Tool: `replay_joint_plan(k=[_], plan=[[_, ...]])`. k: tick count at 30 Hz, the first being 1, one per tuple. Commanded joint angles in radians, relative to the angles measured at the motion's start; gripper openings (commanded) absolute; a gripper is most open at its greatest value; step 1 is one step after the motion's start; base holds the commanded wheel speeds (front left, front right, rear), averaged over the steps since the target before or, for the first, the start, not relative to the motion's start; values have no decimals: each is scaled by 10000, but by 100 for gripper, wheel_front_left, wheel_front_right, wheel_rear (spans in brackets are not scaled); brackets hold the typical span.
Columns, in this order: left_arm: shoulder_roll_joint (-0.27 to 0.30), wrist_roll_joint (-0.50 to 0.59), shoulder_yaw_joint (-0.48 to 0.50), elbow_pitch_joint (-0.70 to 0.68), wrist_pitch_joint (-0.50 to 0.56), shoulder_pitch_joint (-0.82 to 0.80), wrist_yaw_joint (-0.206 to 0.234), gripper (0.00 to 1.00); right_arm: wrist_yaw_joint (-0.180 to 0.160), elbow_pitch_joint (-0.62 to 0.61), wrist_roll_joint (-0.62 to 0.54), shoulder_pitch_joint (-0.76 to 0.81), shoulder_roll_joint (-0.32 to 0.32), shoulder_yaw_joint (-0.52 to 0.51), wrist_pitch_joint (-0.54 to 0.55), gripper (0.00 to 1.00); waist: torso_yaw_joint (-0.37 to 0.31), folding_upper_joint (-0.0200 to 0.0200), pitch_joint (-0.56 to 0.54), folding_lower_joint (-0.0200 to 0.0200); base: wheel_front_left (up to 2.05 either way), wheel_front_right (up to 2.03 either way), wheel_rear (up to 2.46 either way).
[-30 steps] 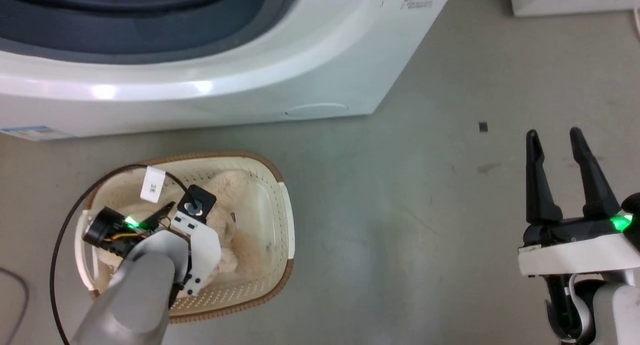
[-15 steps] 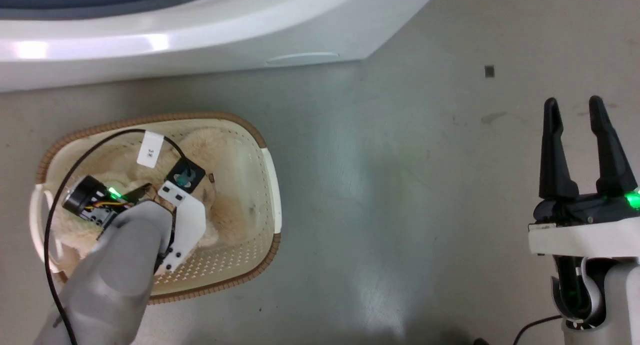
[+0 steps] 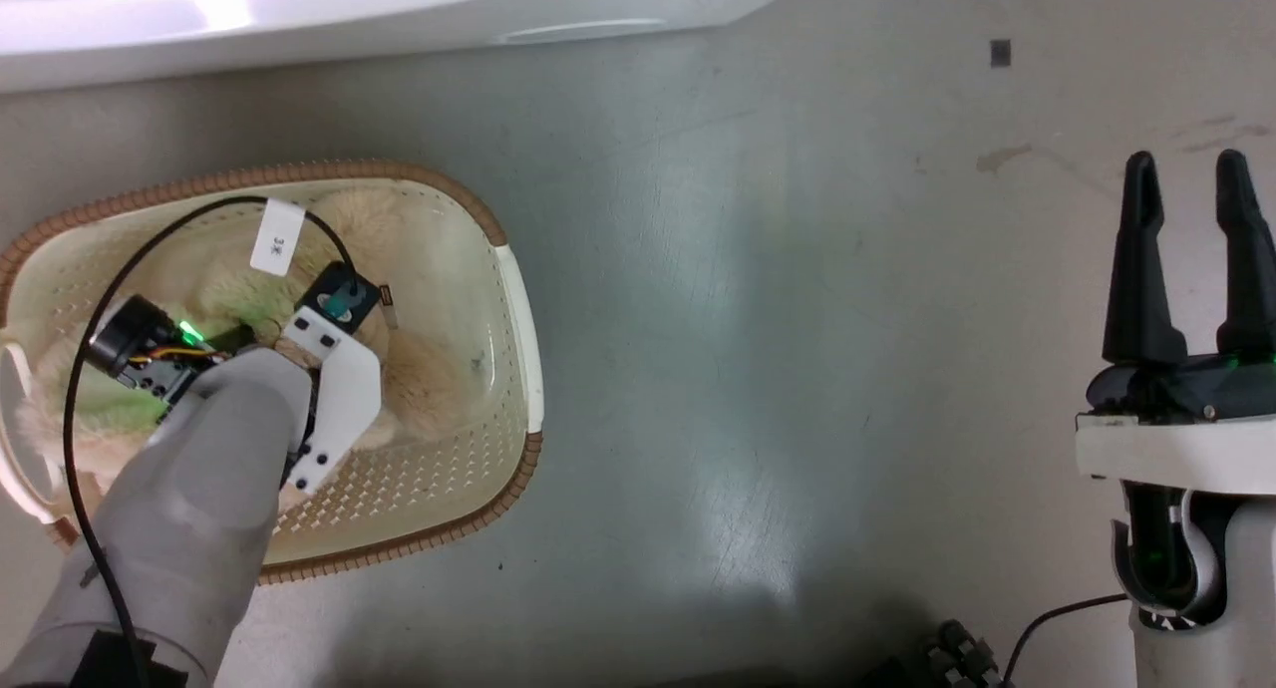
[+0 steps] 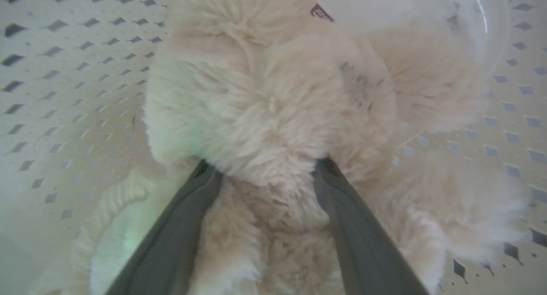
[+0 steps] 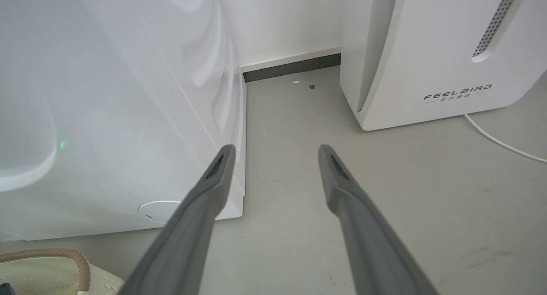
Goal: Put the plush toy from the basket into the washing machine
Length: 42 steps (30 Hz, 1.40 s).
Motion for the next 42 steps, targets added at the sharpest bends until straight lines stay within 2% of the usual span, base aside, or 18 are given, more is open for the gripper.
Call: replay_joint_plan(k=[1, 2, 3, 4, 5, 17, 27, 42], plan=[[78, -50, -211, 444, 38, -330, -55, 100, -7, -72, 126, -333, -4, -38, -139, 100, -22, 0, 209, -1, 0, 0, 0], [75, -61, -268, 547, 52, -406, -67, 100, -7, -65, 151, -364, -4, -41, -160, 100, -33, 0, 258, -1, 0, 0, 0], [71, -61, -340, 650, 36, -492, -80, 45, -7, -56, 172, -392, -4, -45, -181, 100, -46, 0, 307, -1, 0, 0, 0], [75, -80, -391, 753, 21, -582, -93, 9, -7, -45, 191, -421, -4, -53, -202, 100, -59, 0, 355, -1, 0, 0, 0], [96, -100, -446, 856, 59, -665, -110, 0, -7, -34, 211, -450, -4, -63, -223, 100, -75, 0, 409, -1, 0, 0, 0], [377, -402, -1090, 1974, 345, -1235, -287, 0, -7, 276, 450, -694, -4, -175, -450, 100, -258, 0, 573, -1, 0, 0, 0], [172, -921, -1102, 1975, -596, -517, -302, 0, -7, 1241, 262, -219, -4, -299, -450, 100, -23, 0, -912, -1, 0, 0, 0], [-821, -2032, -1525, 1974, -2524, 840, -309, 0, -7, 1824, 18, 1045, -4, -671, -450, 100, 880, 0, -3879, -1, 0, 0, 0]])
